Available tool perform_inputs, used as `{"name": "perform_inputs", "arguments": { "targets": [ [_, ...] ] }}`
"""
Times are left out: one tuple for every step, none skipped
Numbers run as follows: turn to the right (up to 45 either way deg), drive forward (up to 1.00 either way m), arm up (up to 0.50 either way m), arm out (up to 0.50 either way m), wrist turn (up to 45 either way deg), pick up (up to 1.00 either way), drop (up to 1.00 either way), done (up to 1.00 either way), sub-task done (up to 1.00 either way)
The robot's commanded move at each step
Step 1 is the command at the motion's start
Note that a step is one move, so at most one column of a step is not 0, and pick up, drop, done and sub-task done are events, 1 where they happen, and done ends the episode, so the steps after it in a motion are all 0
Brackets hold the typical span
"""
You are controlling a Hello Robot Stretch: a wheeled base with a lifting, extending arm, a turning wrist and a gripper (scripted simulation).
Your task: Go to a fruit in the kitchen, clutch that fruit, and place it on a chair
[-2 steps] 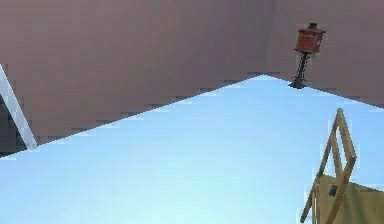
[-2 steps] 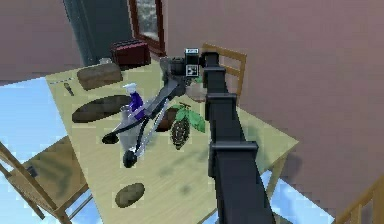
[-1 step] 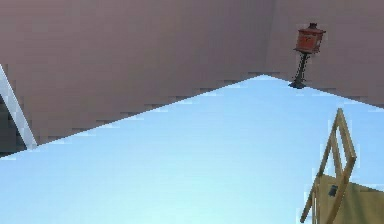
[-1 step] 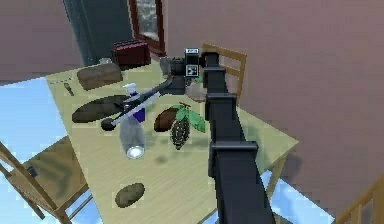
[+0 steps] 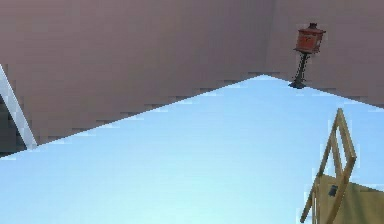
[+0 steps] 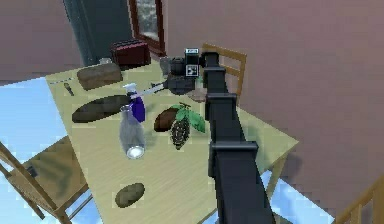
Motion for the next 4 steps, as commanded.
{"name": "perform_inputs", "arguments": {
  "targets": [
    [0.0,0.0,0.0,0.0,33.0,0.0,0.0,0.0,0.0],
    [0.0,0.0,-0.3,0.0,0.0,0.0,0.0,0.0,0.0],
    [0.0,0.0,0.1,0.0,0.0,0.0,0.0,0.0,0.0],
    [0.0,0.0,0.0,0.0,0.0,1.0,0.0,0.0,0.0]
  ]
}}
